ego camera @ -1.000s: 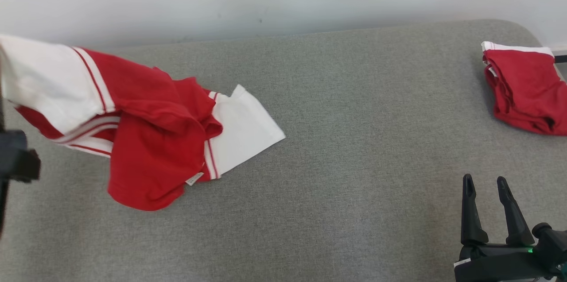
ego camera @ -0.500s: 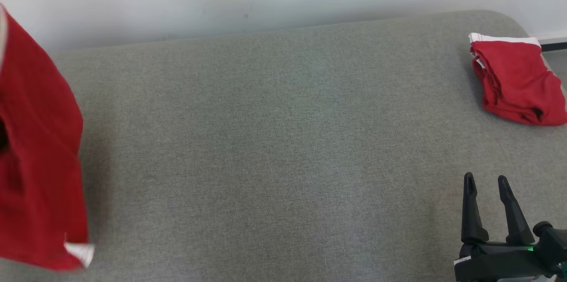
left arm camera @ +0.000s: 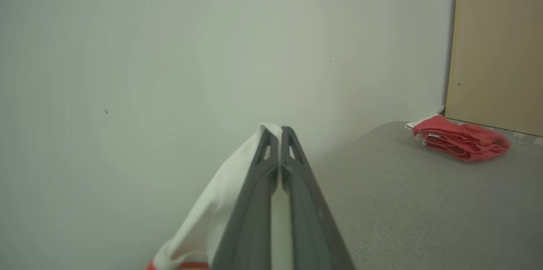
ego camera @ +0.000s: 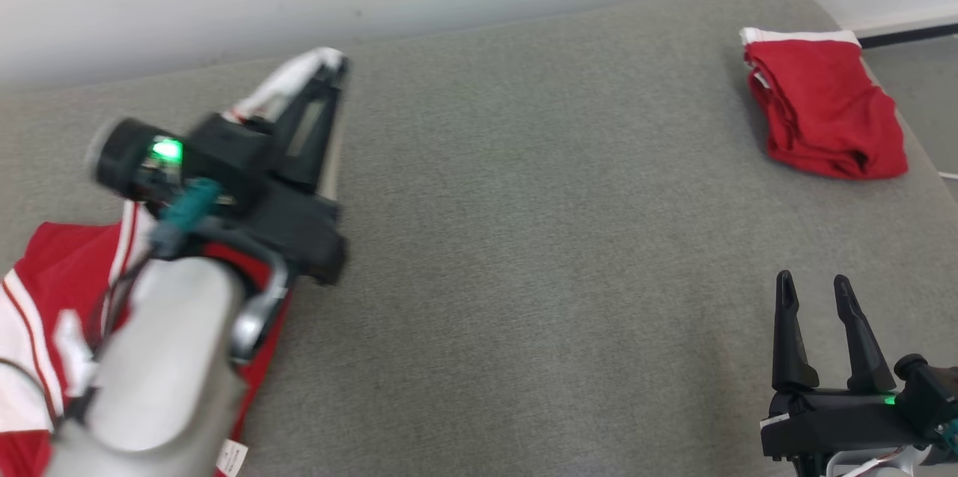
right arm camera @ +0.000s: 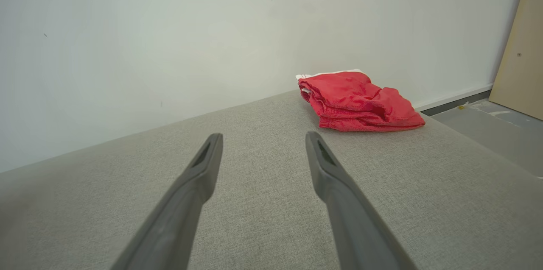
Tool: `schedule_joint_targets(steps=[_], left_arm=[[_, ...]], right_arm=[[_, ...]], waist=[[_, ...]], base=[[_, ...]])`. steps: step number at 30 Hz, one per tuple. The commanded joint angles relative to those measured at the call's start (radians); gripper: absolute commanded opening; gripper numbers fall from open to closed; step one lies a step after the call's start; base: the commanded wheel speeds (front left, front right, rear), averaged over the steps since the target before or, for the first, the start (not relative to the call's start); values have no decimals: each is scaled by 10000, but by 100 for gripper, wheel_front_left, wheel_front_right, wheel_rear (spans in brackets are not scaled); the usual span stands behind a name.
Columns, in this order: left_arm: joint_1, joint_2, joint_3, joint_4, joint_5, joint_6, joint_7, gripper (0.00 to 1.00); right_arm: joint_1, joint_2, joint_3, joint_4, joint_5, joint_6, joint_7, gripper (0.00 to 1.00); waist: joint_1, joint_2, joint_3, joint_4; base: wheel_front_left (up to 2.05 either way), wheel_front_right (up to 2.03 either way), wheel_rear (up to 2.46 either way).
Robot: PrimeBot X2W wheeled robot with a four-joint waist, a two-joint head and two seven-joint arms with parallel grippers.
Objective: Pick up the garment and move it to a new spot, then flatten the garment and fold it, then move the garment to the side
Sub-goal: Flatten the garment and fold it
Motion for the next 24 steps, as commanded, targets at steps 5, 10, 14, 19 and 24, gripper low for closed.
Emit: schedule_joint_targets(steps=[5, 10, 14, 19, 24], left_arm=[[-558, -1317, -1219, 1248, 145, -260, -606, 0], [-753, -2294, -2433, 2518, 176, -420, -1179, 0], [-557, -2603, -3554, 3304, -85, -487, -1521, 0], [-397, -2653, -4981, 3584, -890, -397, -1758, 37], [-763, -2645, -5671, 3546, -1536, 92, -1889, 100]], right_arm=[[-162, 8, -52, 22, 84, -29, -47, 100], [-250, 50, -87, -5, 71, -29, -47, 100], [-342, 41, -128, -9, 75, -29, -47, 100], [-392, 39, -142, 52, 25, -29, -47, 100], [-306, -32, -216, 89, -14, -29, -47, 100]], waist=[[0, -1, 398, -660], [0, -1, 610, -895], [0, -1, 707, -985], [0, -1, 714, -958], [0, -1, 469, -614]], base=[[0, 0, 0], [0, 0, 0], [0, 0, 0], [0, 0, 0], [0, 0, 0]])
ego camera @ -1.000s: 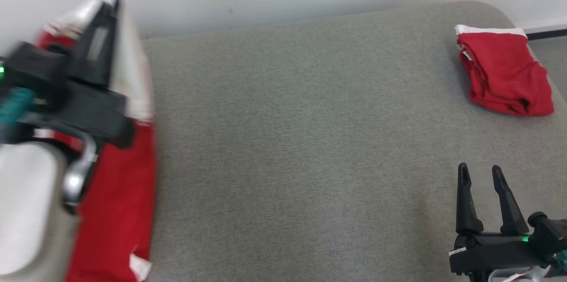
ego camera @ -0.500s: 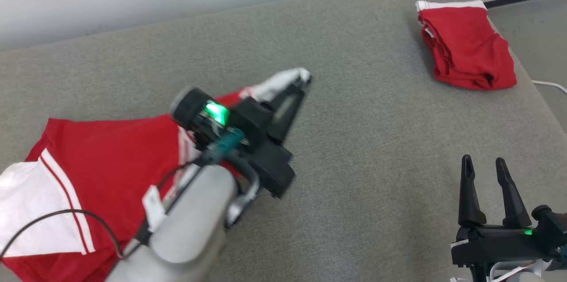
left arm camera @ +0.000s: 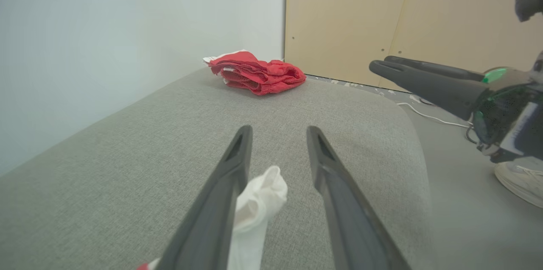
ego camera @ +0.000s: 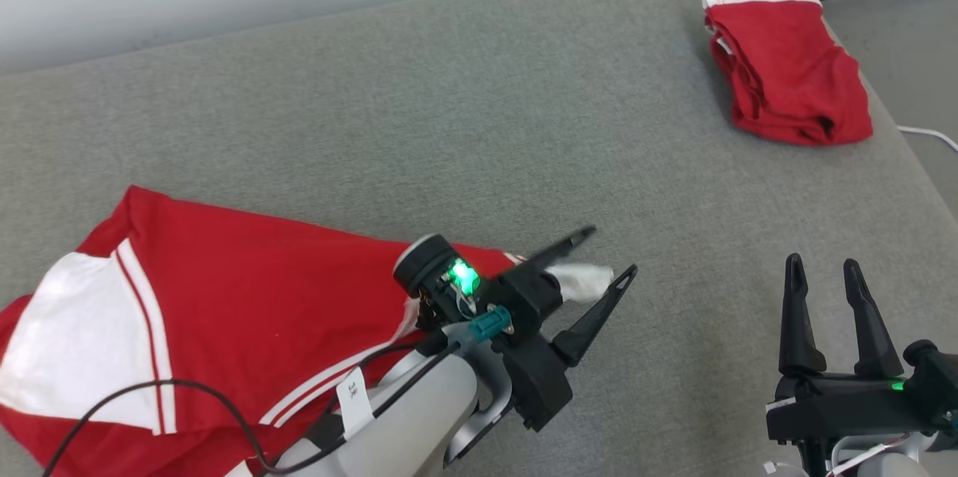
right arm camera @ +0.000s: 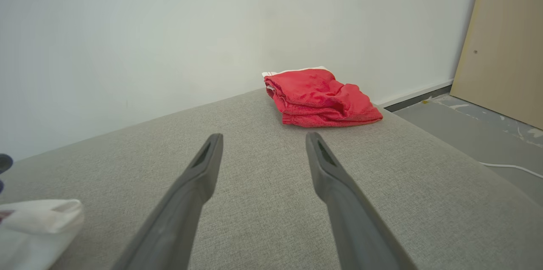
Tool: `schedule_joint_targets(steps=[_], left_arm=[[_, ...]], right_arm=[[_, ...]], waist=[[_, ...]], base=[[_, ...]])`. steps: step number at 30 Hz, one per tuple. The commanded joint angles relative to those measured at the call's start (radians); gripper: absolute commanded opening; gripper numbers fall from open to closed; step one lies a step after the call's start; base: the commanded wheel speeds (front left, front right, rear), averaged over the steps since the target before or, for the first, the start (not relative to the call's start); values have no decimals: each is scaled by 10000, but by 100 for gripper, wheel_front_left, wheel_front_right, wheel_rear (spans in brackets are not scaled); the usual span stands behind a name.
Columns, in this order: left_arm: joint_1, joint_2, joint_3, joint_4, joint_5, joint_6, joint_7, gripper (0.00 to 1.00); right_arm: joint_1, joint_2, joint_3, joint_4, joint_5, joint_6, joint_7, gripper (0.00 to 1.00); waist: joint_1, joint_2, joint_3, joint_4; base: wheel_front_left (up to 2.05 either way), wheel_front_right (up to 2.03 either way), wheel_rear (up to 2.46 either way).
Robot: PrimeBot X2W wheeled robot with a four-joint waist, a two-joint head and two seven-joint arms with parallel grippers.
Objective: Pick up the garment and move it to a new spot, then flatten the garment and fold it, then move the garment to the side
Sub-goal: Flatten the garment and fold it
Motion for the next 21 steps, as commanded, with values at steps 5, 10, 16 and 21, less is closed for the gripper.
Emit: schedule_joint_targets(steps=[5, 10, 16, 21], left_arm=[[-309, -2, 346, -417, -387, 682, -98, 100], [267, 309, 1247, -951, -44, 1094, -89, 100], [1566, 1330, 2963, -2240, 439, 1690, -89, 100], [2995, 2206, 4394, -3282, 761, 2144, -88, 100]], right_arm=[[344, -141, -58, 6, -124, -29, -47, 100], [550, -204, 1, -81, -183, -29, -45, 100], [793, -385, 17, -189, -234, -29, -45, 100], [1008, -436, 83, -250, -273, -29, -47, 100]], waist=[[-1, -1, -649, 736], [-1, -1, -968, 1157], [-1, -1, -1401, 1699], [-1, -1, -1692, 2039]], base=[[0, 0, 0], [0, 0, 0], [0, 0, 0], [0, 0, 0]])
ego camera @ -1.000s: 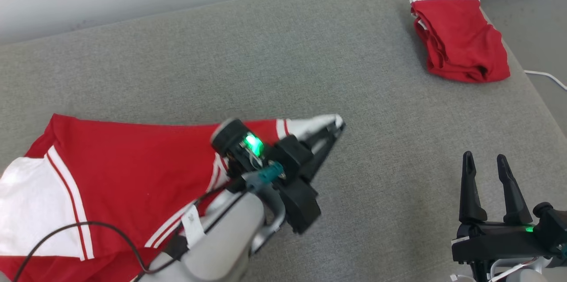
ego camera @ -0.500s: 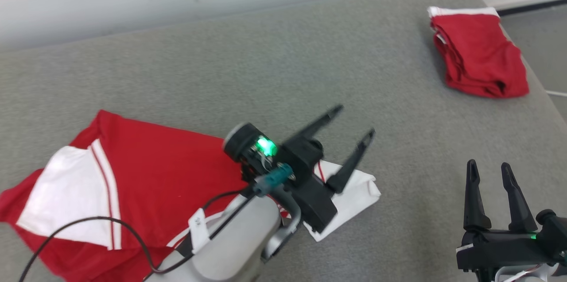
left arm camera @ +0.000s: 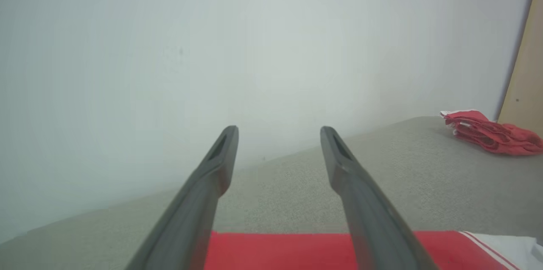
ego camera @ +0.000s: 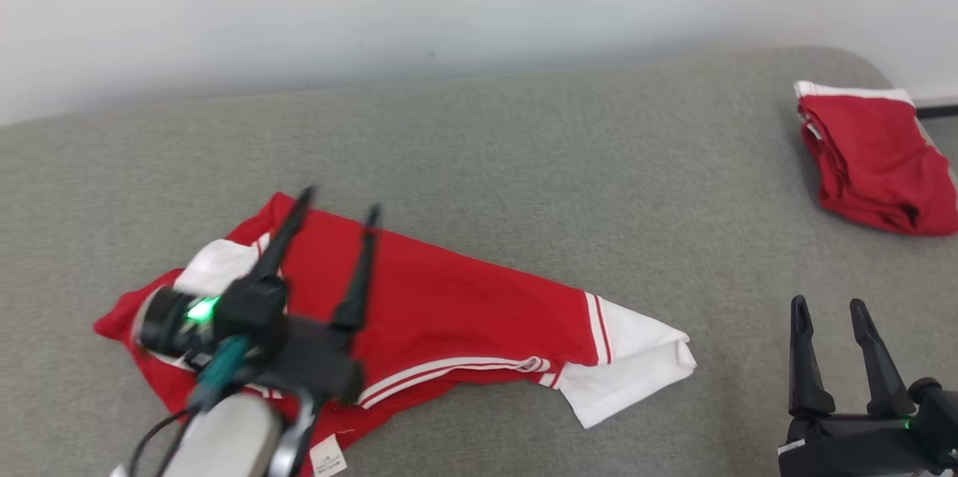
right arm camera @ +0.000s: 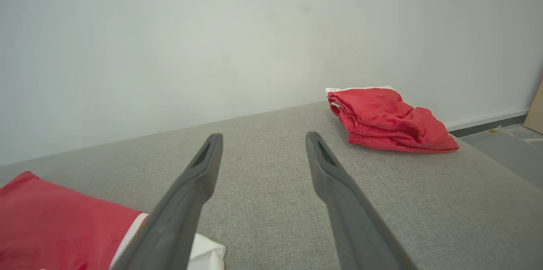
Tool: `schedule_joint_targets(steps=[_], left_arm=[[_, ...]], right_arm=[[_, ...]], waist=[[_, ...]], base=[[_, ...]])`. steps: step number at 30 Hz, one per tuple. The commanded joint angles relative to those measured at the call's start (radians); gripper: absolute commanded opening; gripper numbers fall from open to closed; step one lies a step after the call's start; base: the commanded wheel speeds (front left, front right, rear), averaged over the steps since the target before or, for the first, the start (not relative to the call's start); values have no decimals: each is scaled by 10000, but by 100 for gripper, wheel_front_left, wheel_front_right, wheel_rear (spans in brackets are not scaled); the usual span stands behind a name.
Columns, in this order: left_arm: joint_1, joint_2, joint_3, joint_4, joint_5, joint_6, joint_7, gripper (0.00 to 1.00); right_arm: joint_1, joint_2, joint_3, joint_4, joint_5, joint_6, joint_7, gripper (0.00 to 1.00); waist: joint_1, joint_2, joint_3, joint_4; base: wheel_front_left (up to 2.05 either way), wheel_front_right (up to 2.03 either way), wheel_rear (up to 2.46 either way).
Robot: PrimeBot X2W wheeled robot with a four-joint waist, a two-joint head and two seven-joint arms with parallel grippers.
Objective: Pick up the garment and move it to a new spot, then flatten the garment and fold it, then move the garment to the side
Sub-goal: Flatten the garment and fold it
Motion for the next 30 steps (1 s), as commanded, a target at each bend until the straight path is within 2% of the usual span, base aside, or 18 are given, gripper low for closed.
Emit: schedule_joint_targets(steps=[1, 7, 14, 21, 26, 30], left_arm=[[380, 110, 210, -160, 51, 92, -4, 100], [2151, 547, 1760, -1055, 237, 496, -4, 100], [3887, 199, 3310, -1971, 486, 647, -5, 100], [4886, -545, 4227, -2073, 580, 65, -5, 100], [4987, -1085, 4983, -1912, 881, -524, -5, 100], [4947, -1293, 5227, -1851, 1100, -775, -5, 100]], right_arm=[[138, -46, 9, -30, -87, -29, -45, 100], [357, -114, 162, -69, -114, -29, -45, 100], [471, -208, 347, -63, -96, -29, -45, 100], [475, -237, 552, 60, -45, -29, -45, 100], [439, -296, 717, 147, 27, -29, -45, 100], [449, -336, 760, 173, 43, -29, -45, 100]], waist=[[0, 0, -343, 348], [0, 0, -564, 604], [0, 0, -646, 825], [0, 0, -635, 997], [0, 0, -675, 1037], [0, 0, -703, 1039]], base=[[0, 0, 0], [0, 0, 0], [0, 0, 0], [0, 0, 0], [0, 0, 0], [0, 0, 0]])
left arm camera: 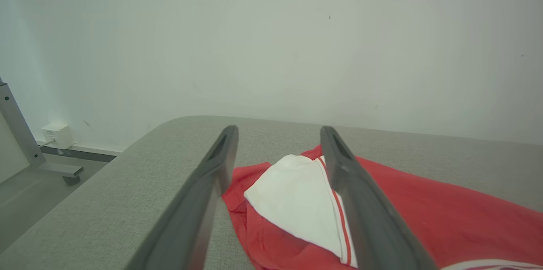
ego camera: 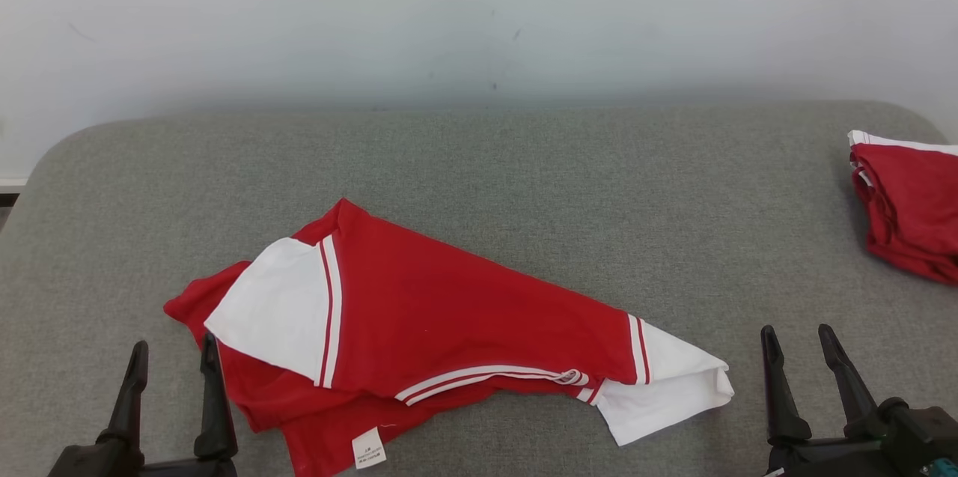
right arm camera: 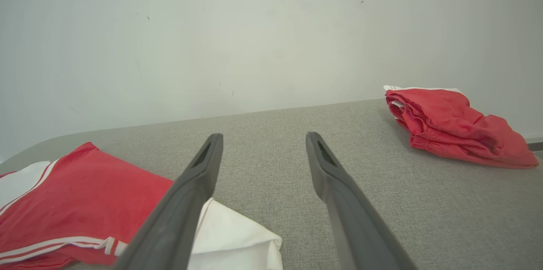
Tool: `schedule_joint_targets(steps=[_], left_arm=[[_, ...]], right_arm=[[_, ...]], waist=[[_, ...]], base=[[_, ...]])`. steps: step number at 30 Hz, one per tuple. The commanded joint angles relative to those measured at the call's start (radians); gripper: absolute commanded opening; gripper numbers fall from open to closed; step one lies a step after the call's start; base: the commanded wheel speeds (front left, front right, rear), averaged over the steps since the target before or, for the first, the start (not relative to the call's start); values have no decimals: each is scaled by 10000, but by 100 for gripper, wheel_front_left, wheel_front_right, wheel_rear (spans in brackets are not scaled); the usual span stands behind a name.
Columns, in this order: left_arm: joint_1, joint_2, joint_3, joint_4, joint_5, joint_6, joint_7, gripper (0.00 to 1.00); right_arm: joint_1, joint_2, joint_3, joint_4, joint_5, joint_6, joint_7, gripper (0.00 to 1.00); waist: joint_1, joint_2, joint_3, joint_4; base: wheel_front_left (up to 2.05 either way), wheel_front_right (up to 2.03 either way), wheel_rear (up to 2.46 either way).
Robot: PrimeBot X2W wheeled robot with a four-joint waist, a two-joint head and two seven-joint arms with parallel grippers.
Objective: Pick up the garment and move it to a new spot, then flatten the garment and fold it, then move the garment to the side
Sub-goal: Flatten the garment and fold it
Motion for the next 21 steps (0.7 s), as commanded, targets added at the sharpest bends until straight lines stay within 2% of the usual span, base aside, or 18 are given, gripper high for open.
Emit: schedule_joint_targets(steps=[1, 4, 10, 17, 21], left_arm=[[12, -80, 107, 25, 180, -92, -5, 100], [-70, -193, 211, 47, 253, -243, -5, 100], [-289, -476, 312, 146, 577, -601, -5, 100], [-490, -692, 383, 233, 777, -869, -6, 100], [-630, -783, 346, 253, 829, -950, -6, 100]], right_arm=[[8, -80, 65, 14, 27, -29, -45, 100], [-71, -157, 239, 16, 15, -29, -45, 100], [-570, -478, 1275, 177, 26, -29, -45, 100], [-1490, -1081, 3040, 1016, 80, -29, 51, 100], [-2055, -1635, 4267, 1674, 95, -29, 214, 100]], waist=[[0, 0, -5, 7], [0, 0, 9, 32], [0, 0, 122, 263], [0, 0, 305, 536], [0, 0, 450, 708]], base=[[0, 0, 0], [0, 0, 0], [0, 0, 0], [0, 0, 0], [0, 0, 0]])
